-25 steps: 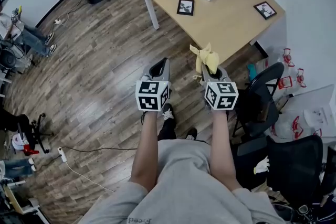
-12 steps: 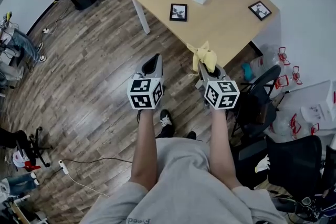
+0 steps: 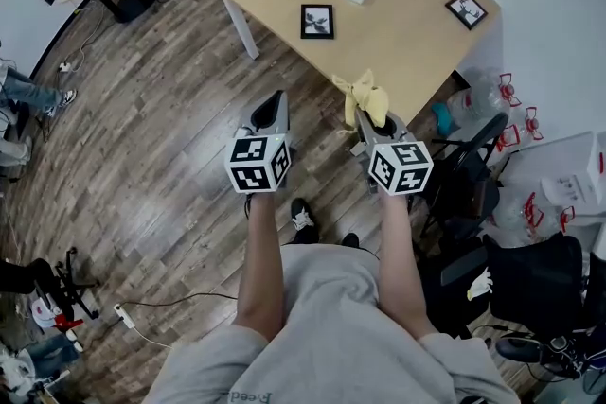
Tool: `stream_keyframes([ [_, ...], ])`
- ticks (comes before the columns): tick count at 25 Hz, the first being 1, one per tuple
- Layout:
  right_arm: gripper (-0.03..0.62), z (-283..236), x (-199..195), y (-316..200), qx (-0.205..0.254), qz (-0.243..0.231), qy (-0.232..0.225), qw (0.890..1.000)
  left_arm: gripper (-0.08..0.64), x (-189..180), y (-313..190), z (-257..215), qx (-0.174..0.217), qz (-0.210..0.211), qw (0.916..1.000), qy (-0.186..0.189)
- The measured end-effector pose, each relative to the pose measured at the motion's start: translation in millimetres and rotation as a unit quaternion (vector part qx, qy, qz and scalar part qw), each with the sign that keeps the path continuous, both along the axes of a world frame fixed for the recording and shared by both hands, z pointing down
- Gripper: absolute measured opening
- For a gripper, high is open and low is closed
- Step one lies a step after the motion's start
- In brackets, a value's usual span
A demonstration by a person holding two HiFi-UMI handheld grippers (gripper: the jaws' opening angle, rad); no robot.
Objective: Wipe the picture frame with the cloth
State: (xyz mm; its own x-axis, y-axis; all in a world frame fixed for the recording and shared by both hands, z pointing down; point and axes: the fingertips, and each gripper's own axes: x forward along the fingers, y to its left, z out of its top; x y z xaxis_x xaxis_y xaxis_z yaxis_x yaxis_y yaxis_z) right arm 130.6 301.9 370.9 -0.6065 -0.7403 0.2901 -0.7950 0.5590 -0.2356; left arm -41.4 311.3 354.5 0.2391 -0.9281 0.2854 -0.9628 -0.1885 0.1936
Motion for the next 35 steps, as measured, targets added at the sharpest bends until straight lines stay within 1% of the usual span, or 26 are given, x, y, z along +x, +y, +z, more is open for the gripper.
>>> stream_keyframes([
  [2,0.052,2.8,-5.8,-4.9,-0.001,0.004,-0.001,1.000,0.052,-10.5,-7.0,2.7,-0.001,0.001,1.0000,0.003],
  [5,0.052,5.3,-10.2,-12.5,-0.003,0.020,-0.015,1.000,0.052,-31.8,-11.1,8.6,-0.006,-0.005,0.9999,0.007],
  [8,0.052,4.1,-13.8,-20.5,-0.001,0.035,-0.026,0.999,0.052,-51.3,-10.9,7.8,-0.004,-0.010,0.9999,0.003],
  [12,0.052,3.2,-24.7,-31.1,0.004,0.042,-0.033,0.999,0.052,-72.3,-14.7,5.1,-0.001,-0.017,0.9998,-0.006],
  [15,0.052,4.4,-32.3,-41.8,0.008,0.043,-0.030,0.999,0.052,-84.2,-23.2,6.1,-0.002,-0.024,0.9997,-0.008],
  [19,0.052,8.2,-37.4,-66.1,0.007,0.045,-0.032,0.998,0.052,-90.6,-43.8,12.5,-0.010,-0.019,0.9997,-0.015],
  [24,0.052,17.7,-45.2,-117.1,0.000,0.044,-0.028,0.999,0.052,-99.8,-93.3,21.8,-0.018,-0.014,0.9995,-0.020],
  [29,0.052,17.5,-52.7,-182.7,0.007,0.043,-0.015,0.999,0.052,-105.7,-158.1,25.7,-0.023,-0.001,0.9995,-0.021],
  [31,0.052,20.5,-55.9,-209.2,0.003,0.039,-0.013,0.999,0.052,-105.6,-182.5,30.7,-0.032,0.004,0.9992,-0.025],
  [33,0.052,20.9,-58.7,-237.8,-0.004,0.035,-0.014,0.999,0.052,-102.2,-207.7,34.2,-0.047,0.019,0.9979,-0.041],
  [35,0.052,19.8,-62.3,-266.6,-0.004,0.026,-0.005,1.000,0.052,-96.9,-233.5,36.5,-0.056,0.036,0.9957,-0.063],
])
